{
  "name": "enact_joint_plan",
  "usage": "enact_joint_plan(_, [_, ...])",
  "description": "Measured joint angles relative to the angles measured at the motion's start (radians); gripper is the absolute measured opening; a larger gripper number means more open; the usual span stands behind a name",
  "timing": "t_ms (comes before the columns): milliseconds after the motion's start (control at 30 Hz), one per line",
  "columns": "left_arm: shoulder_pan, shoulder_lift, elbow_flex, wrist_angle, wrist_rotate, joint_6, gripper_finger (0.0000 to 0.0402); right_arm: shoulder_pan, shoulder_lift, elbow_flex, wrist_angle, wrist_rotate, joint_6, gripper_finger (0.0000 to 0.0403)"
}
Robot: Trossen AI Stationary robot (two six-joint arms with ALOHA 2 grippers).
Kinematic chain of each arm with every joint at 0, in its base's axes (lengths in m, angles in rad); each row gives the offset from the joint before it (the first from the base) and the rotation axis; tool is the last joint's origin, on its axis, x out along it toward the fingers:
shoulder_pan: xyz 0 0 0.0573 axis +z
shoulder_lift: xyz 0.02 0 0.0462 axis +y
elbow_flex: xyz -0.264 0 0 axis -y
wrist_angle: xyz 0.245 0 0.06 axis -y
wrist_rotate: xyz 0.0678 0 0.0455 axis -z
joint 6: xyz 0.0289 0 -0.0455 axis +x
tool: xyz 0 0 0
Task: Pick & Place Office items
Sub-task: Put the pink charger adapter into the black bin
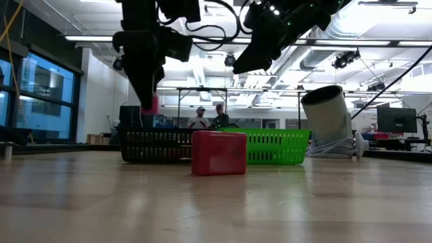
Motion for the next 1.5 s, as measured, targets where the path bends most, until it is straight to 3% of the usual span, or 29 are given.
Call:
enact_joint_plan(633, [0.019, 0.001, -0.145, 0.15, 0.052, 0.029, 0.0138, 0.0, 0.0, 0.0, -0.001, 0.0, 0.0, 0.0145])
enact_joint_plan(933, [0.054, 0.065, -0.146, 0.17, 0.145, 0.041, 0.0138, 0.0, 0.0, 0.0, 0.001, 0.0, 0.0, 0.0145])
enact_joint_plan(1200, [0.07, 0.069, -0.146, 0.182, 0.153, 0.062, 0.0139, 0.0, 0.0, 0.0, 0.01, 0.0, 0.0, 0.0145])
enact_joint_plan(1500, [0.069, 0.07, -0.146, 0.183, 0.153, 0.061, 0.0191, 0.0, 0.0, 0.0, 0.014, 0.0, 0.0, 0.0145])
